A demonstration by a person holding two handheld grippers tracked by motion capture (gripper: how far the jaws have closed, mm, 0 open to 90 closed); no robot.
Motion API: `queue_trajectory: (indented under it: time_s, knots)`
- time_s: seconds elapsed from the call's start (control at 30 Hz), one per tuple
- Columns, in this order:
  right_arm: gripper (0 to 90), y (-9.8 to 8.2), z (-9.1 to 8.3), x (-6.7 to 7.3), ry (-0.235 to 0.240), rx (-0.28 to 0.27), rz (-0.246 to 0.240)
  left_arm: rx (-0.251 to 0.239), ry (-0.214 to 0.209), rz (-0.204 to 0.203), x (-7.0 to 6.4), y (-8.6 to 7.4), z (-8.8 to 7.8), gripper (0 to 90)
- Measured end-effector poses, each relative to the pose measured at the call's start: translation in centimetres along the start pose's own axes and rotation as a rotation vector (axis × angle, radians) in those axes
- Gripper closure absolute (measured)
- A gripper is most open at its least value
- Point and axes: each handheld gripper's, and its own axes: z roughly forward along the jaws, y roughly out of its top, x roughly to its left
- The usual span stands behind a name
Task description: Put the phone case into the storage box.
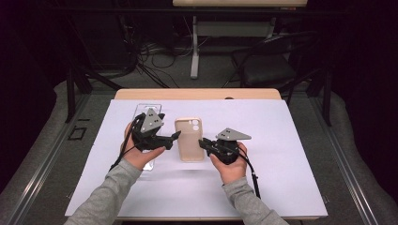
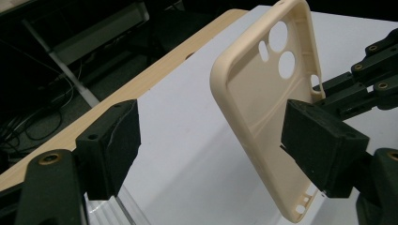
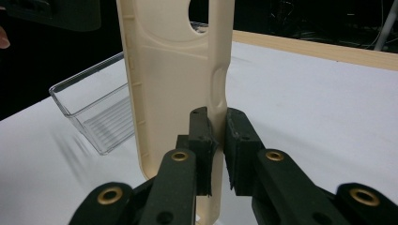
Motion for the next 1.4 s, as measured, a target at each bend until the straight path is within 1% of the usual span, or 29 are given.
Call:
queue_trajectory:
  time_s: [0.3, 0.37, 0.57, 0.7, 1.23, 1.4]
  knots:
    - [82.0, 0.0, 0.0, 0.1, -0.003, -0.001, -0.004, 0.02, 0.017, 0.026, 0.0, 0.5, 0.4, 20.7]
    - [82.0, 0.0, 0.0, 0.1, -0.007, 0.003, -0.007, 0.029, 0.028, 0.042, 0.0, 0.6, 0.4, 21.2]
    - [82.0, 0.0, 0.0, 0.2, -0.012, 0.006, -0.019, 0.028, 0.057, 0.072, -0.1, 1.0, 0.3, 23.5]
    - [82.0, 0.0, 0.0, 0.4, -0.017, 0.009, -0.028, 0.032, 0.074, 0.099, -0.2, 1.3, 0.3, 24.7]
    - [82.0, 0.0, 0.0, 0.5, -0.016, 0.008, -0.032, 0.03, 0.072, 0.117, -0.3, 1.6, 0.4, 33.7]
    - [82.0, 0.0, 0.0, 0.5, -0.018, 0.007, -0.033, 0.036, 0.069, 0.122, -0.5, 1.8, 0.5, 39.1]
